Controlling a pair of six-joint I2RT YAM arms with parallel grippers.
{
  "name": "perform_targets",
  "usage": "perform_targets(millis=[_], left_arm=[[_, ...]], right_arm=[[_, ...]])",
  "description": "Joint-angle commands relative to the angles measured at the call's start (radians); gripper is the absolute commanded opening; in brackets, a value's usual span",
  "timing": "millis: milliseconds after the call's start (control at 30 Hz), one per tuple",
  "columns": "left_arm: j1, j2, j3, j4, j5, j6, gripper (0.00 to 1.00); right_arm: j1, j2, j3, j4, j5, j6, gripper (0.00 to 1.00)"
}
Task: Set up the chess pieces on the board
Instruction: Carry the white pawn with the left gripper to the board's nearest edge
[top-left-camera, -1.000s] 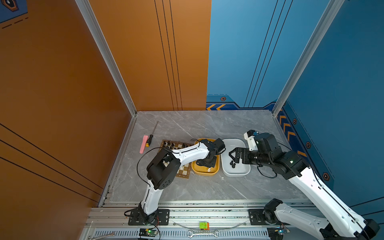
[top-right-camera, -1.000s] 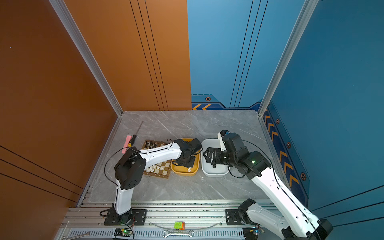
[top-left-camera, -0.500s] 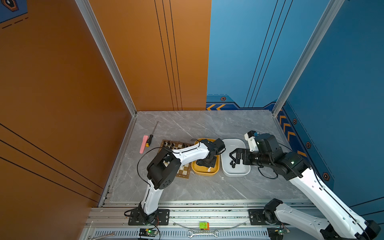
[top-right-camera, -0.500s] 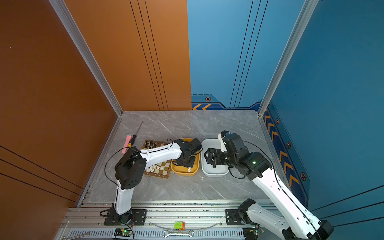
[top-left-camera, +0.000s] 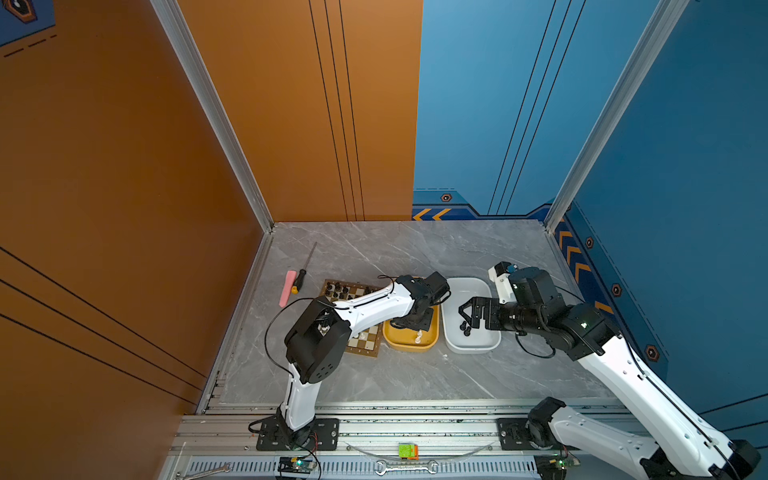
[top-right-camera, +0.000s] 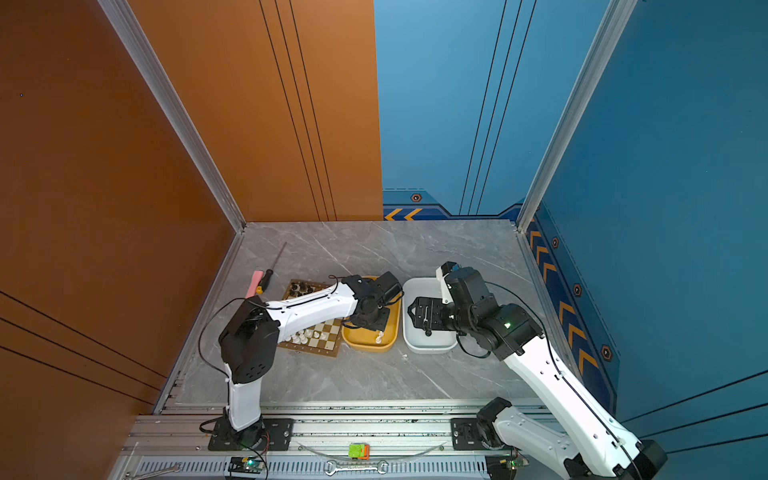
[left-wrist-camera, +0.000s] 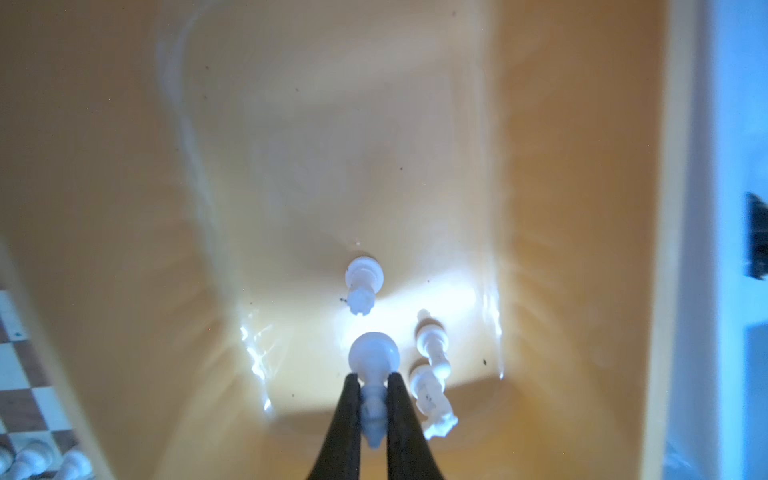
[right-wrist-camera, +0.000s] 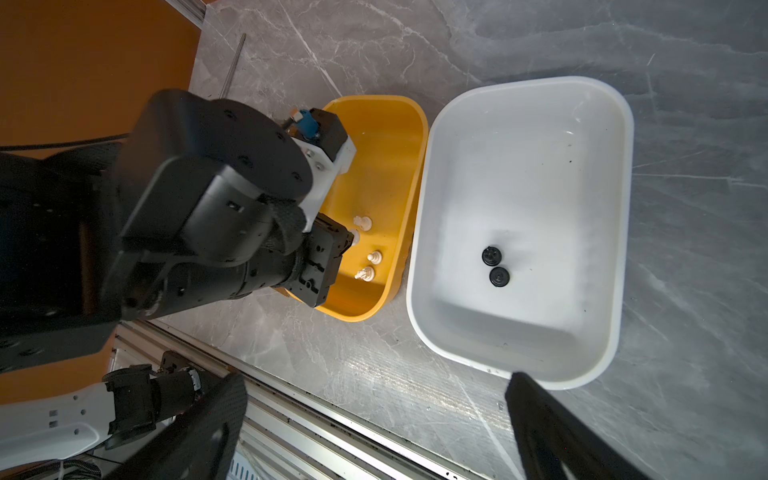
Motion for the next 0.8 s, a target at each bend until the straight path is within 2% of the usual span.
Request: perform_targets(millis=[0,167,467,767], left_arm=[[0.013,-0.065,0.014,-0.069,-0.037,-0.01,0.06],[0.021,-0.171,-0.062,-0.097,-0.071,-0.038,0.06],[0.064,-0.416,-0.326,-0.107,-0.116,-0.128,0.08],[0.088,-0.539,-0.523,-0.106,-0.138,-0.196,0.09]], right_arm=[[0.0,0.009,-0.004,0.002,-0.011,-0.025,1.0],[0.007,0.026,0.002,0.014,-0.021,-0.025,1.0],[0.057,0.092,0.026,0.052,-0.029,-0.026,1.0],[0.116,0.161,0.065,0.071,-0.021,-0.03,1.0]])
